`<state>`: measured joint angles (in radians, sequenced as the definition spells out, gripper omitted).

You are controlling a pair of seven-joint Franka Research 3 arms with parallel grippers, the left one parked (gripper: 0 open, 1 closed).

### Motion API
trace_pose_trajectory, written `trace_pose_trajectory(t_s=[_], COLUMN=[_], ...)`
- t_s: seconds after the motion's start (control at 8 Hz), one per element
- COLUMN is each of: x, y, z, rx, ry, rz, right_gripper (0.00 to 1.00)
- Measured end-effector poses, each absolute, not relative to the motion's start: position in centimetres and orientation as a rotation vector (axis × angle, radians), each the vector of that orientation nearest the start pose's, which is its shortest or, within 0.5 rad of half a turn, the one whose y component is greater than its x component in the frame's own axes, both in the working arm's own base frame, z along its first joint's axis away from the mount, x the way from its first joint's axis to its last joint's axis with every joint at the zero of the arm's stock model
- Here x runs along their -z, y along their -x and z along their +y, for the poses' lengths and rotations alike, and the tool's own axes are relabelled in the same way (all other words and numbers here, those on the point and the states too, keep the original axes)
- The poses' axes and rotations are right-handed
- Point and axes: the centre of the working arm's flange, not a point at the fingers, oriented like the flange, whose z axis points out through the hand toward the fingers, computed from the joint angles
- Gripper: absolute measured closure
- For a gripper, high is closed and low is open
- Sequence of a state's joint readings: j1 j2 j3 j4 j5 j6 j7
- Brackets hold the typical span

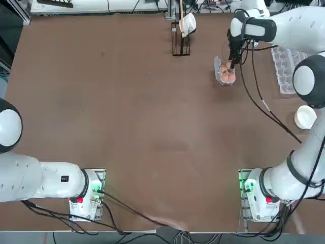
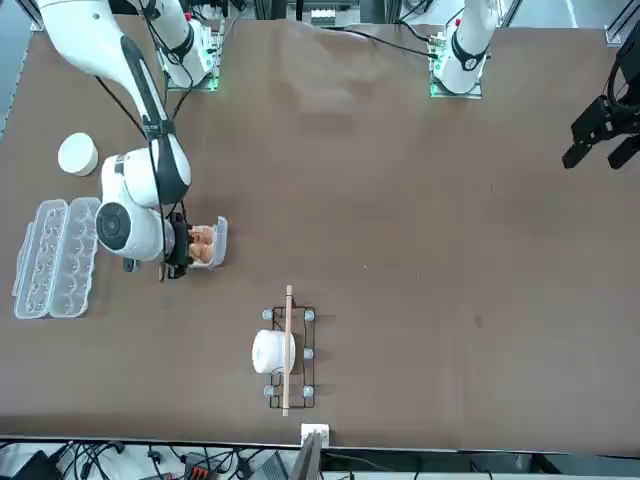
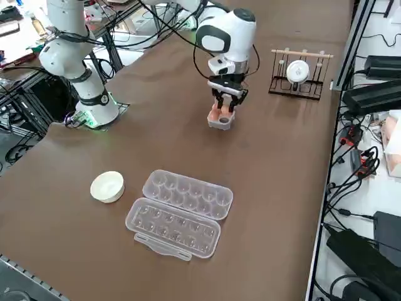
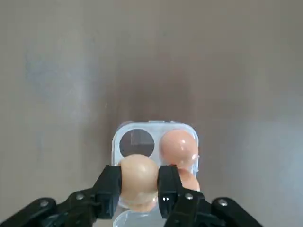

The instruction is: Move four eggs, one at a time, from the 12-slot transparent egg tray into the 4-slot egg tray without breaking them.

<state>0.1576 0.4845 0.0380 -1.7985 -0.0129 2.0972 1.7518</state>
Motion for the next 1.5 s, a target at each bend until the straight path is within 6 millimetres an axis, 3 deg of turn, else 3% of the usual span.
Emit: trace_pose_trajectory(t_s=[0.88, 1.12, 1.5], x=[-25.0, -24.9, -24.8], y=[-61.4, -61.4, -61.3], z=[10.7, 10.7, 10.7], rx=[-0.150, -0.135, -0.134], ry=[2.367, 2.360, 2.350], rz=[2.319, 2.311, 2.322], right_gripper=[0.56, 0.51, 0.33])
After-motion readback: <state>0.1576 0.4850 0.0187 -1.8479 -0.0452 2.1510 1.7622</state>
